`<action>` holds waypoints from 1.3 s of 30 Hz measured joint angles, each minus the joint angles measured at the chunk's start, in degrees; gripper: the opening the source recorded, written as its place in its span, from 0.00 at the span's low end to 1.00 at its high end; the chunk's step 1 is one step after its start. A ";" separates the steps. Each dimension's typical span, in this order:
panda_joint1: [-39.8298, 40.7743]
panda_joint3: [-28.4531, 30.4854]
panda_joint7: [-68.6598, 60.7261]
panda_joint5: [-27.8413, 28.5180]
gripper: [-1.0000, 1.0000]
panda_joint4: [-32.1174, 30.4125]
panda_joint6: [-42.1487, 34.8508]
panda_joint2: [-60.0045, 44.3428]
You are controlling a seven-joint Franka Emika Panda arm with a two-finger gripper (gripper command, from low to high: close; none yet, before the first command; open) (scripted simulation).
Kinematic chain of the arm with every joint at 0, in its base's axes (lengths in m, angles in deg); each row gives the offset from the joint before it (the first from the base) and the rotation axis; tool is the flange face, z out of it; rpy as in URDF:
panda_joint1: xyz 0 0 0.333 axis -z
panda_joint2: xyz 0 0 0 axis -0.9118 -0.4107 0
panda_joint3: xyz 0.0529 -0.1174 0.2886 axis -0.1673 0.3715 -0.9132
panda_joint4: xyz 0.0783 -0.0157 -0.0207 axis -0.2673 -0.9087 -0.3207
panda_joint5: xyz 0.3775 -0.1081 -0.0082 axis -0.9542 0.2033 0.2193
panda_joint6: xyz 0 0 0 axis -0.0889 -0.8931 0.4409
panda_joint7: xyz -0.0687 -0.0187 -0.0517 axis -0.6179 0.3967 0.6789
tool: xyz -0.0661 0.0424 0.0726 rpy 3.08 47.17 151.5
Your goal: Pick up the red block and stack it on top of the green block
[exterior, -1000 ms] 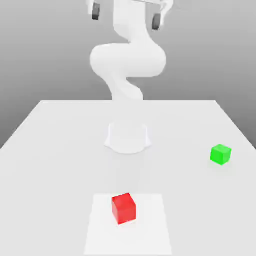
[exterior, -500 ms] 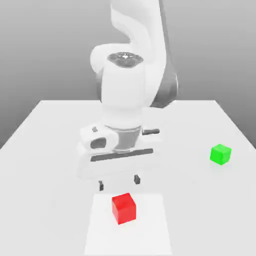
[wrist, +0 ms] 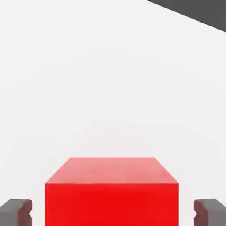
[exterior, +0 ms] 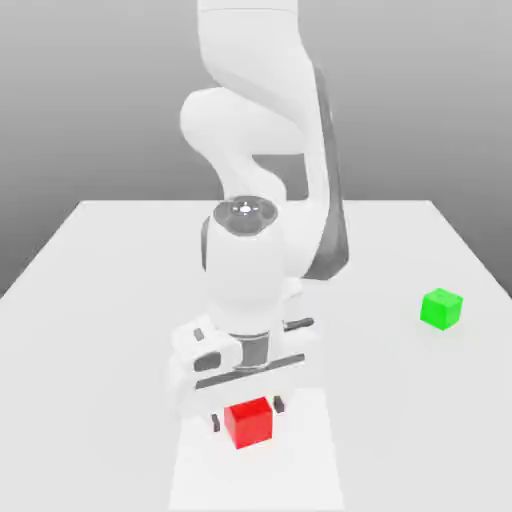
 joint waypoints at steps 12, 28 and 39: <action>0.77 -1.04 -0.60 -1.08 0.00 -0.92 -7.62 9.01; -16.25 -15.59 -39.58 -5.65 0.00 -3.43 -17.52 10.94; -36.28 -25.51 -80.00 -12.56 0.00 -5.54 -20.11 17.92</action>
